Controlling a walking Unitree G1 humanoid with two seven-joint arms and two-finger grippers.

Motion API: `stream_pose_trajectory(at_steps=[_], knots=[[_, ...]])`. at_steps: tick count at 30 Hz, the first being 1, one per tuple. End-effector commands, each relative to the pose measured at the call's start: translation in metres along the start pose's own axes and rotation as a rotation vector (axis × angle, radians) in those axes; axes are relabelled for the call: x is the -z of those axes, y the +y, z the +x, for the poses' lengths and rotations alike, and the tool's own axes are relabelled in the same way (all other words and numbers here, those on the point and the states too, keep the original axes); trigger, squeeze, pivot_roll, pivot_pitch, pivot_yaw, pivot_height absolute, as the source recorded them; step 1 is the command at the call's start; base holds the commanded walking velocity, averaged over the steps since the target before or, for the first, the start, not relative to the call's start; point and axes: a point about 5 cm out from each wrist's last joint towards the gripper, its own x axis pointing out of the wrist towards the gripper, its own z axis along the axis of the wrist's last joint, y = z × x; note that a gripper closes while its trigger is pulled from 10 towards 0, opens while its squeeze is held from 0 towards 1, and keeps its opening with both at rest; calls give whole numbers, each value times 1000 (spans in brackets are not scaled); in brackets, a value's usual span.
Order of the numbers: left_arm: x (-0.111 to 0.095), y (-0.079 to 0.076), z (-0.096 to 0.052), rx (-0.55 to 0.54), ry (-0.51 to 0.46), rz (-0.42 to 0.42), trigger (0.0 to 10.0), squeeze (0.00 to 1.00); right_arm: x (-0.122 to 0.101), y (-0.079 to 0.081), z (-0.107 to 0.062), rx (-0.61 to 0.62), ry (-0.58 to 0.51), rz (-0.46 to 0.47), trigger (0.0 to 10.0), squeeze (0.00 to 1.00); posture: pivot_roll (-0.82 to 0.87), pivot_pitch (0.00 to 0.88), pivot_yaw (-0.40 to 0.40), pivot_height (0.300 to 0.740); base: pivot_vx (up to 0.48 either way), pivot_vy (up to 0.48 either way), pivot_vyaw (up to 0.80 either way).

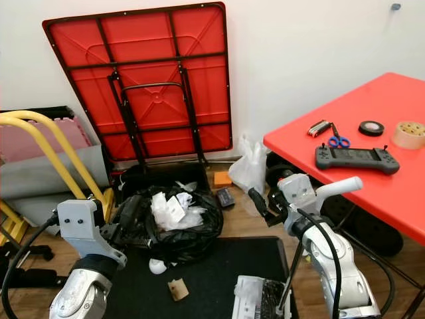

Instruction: Sweep floor

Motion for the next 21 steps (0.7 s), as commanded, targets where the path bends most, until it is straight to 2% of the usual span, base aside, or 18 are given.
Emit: stream_pose_trajectory(at_steps=[1, 12, 21], knots=[[1, -2, 1, 37, 12, 2, 10000, 0, 2, -1, 1, 6, 11, 14, 10000, 0, -118, 0, 13, 717, 0, 0, 0], [-1, -10, 3, 98, 3, 52, 10000, 0, 4, 1, 1, -3, 15, 8, 10000, 0, -120, 0, 15, 682, 0, 0, 0], [0, -11, 3, 121, 16, 58, 10000, 0, 4, 1, 2, 3, 26, 5, 10000, 0, -114, 0, 18, 652, 0, 0, 0]])
